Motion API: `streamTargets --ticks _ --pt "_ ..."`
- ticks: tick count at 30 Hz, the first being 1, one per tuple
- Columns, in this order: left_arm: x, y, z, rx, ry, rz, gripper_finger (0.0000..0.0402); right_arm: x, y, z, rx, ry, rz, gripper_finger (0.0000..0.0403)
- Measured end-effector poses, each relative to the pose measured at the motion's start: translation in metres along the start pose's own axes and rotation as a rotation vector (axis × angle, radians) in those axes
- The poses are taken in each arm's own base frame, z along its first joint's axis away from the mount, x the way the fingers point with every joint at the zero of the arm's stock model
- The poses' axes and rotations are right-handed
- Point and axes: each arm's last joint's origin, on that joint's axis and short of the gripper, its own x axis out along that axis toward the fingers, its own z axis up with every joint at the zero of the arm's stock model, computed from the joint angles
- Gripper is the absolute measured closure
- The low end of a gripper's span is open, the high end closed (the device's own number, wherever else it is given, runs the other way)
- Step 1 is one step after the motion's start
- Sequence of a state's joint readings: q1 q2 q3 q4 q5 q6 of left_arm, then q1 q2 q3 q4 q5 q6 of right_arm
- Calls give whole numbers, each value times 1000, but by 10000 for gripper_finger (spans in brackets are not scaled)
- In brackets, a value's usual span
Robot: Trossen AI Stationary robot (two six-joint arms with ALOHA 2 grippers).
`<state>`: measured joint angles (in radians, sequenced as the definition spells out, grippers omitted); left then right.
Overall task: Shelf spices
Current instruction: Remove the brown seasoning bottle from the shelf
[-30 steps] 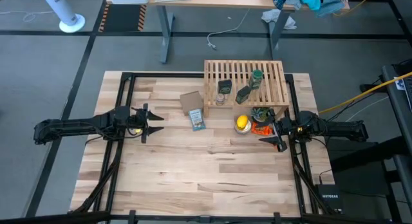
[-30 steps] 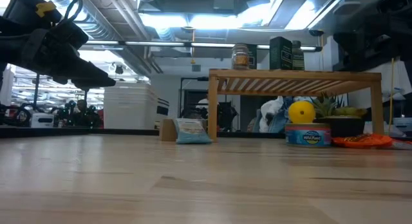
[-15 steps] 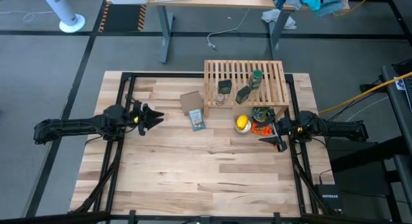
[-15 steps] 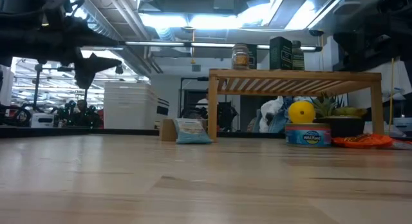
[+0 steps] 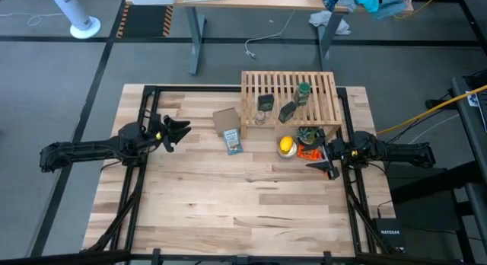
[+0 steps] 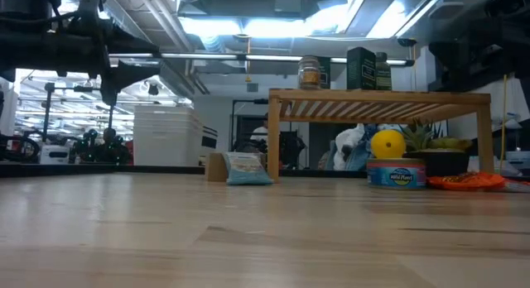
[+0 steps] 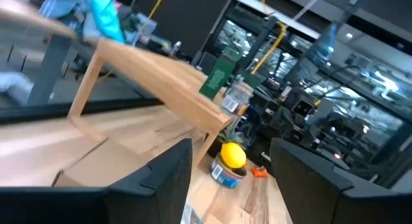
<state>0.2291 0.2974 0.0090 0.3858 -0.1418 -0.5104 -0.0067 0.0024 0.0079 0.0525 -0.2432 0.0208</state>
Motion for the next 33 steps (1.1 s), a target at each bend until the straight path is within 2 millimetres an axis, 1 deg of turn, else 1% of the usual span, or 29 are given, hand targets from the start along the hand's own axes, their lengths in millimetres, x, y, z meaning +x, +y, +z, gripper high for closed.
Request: streamTargets --ticks 6,14,17,21,23,25,27,29,31,33 --pt "0 -5 0 99 23 -91 199 0 0 0 0 -1 0 132" --pt "1 -21 -15 141 138 -238 199 0 0 0 -1 -2 0 133" --pt "3 -30 -16 188 116 -313 199 0 -1 1 -1 -5 -20 133" --pt "7 -43 -15 313 22 -411 199 0 -3 1 -2 -13 -116 133" --pt "10 -48 -16 378 6 -433 199 0 -4 1 -2 -15 -150 133" --pt "18 -55 -15 437 23 -431 199 0 -5 2 -2 -18 -168 132" --pt "30 -62 -13 494 52 -400 199 0 -5 2 -3 -20 -172 133" --pt "46 -72 -11 575 75 -360 199 0 -5 2 -3 -23 -172 133" --pt "64 -81 -9 704 92 -316 199 0 -5 3 -4 -30 -172 133" --pt "82 -90 -8 807 101 -235 199 0 -5 3 -4 -30 -172 132"
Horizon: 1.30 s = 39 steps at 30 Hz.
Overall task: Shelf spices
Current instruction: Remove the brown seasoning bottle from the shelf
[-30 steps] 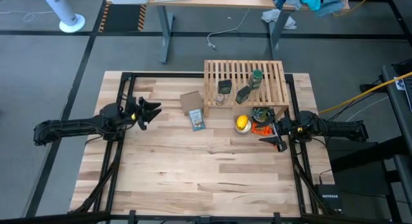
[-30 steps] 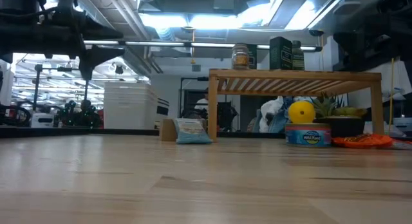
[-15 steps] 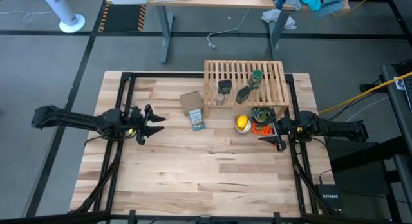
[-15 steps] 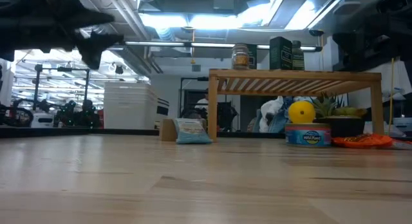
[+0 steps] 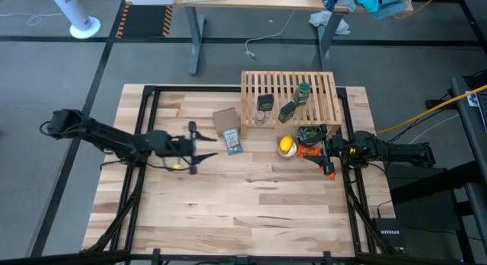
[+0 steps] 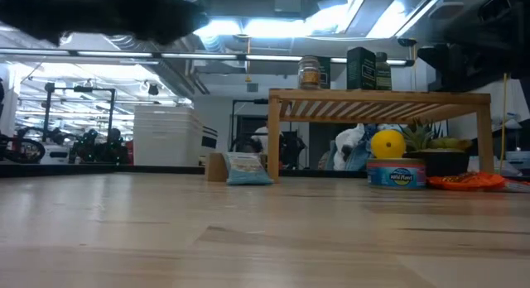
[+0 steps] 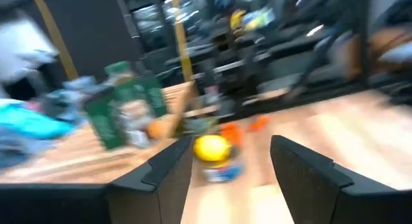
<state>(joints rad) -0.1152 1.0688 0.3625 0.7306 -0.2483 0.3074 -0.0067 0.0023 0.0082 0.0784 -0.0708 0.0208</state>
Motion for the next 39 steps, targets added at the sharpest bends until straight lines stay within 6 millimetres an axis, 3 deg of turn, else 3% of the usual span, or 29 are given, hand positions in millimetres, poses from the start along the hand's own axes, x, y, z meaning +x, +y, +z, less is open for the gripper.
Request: streamTargets --ticks 4,10,17,24,33,39 --pt "32 6 5 47 89 142 199 0 0 0 0 0 0 132" --pt "63 19 -11 52 179 203 199 0 0 0 0 2 0 133" --pt "72 26 -28 24 225 240 199 0 0 -4 3 45 -1 133" --pt "74 43 -31 -207 189 328 199 0 0 -5 4 51 -3 133" --pt "96 51 -11 -159 238 297 199 0 0 -5 4 53 -3 133" --pt "117 46 -12 -152 245 269 199 0 0 -5 4 53 -3 132"
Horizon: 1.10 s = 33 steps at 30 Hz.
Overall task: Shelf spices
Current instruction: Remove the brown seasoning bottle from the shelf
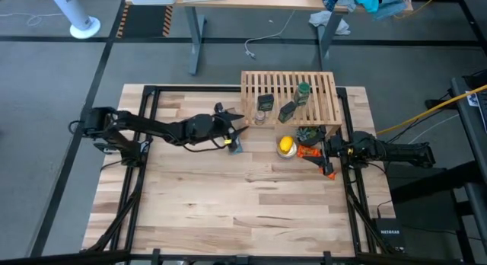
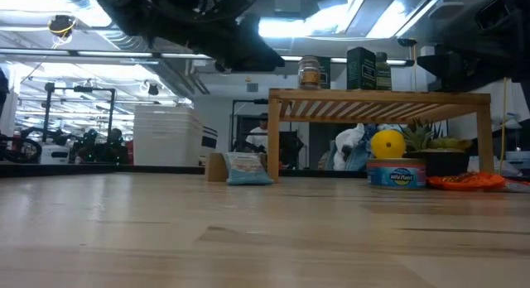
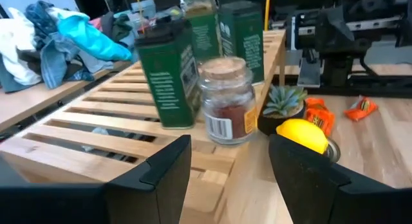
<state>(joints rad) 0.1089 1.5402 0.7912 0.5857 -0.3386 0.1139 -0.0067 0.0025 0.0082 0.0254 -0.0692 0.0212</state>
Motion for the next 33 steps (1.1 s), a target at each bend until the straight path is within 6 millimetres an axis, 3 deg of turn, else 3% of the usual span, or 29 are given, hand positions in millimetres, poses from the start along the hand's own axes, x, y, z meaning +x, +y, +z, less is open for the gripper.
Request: streamTargets --ticks 10,21,33 --pt "31 -12 -10 67 42 -14 199 0 0 0 0 -1 0 133" --pt "38 0 -2 57 26 55 199 0 0 0 0 -1 0 133" --pt "39 1 -1 5 8 -29 196 0 0 0 0 -1 0 133"
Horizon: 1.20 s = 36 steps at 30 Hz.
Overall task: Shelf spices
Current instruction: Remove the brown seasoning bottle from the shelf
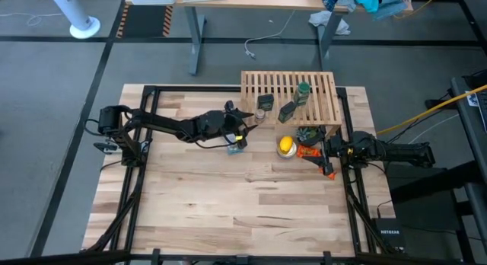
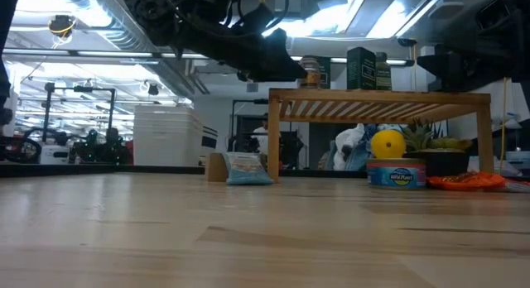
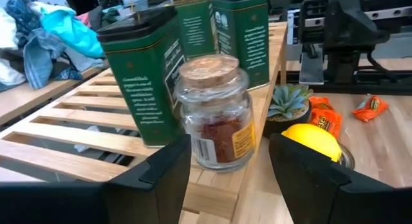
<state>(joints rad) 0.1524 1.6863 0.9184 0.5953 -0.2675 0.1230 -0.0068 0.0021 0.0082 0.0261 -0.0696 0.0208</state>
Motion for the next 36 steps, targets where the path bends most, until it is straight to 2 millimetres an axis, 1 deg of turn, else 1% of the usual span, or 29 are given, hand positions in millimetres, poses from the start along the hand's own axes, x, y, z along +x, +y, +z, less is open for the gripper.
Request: streamTargets --ticks 3,11,17,26,32,36 --pt "0 0 0 -6 -5 -17 184 0 0 0 0 0 0 133" --pt "0 2 4 -21 -42 -11 129 0 0 0 0 0 0 133" --pt "1 5 4 -41 -44 -4 104 0 0 0 0 0 0 133" --pt "2 4 4 -61 -48 -4 86 0 0 0 0 0 1 132" --pt "13 0 -8 -81 -93 -13 84 0 0 0 0 0 0 133" --pt "14 0 -9 -81 -96 -13 84 0 0 0 0 0 1 133"
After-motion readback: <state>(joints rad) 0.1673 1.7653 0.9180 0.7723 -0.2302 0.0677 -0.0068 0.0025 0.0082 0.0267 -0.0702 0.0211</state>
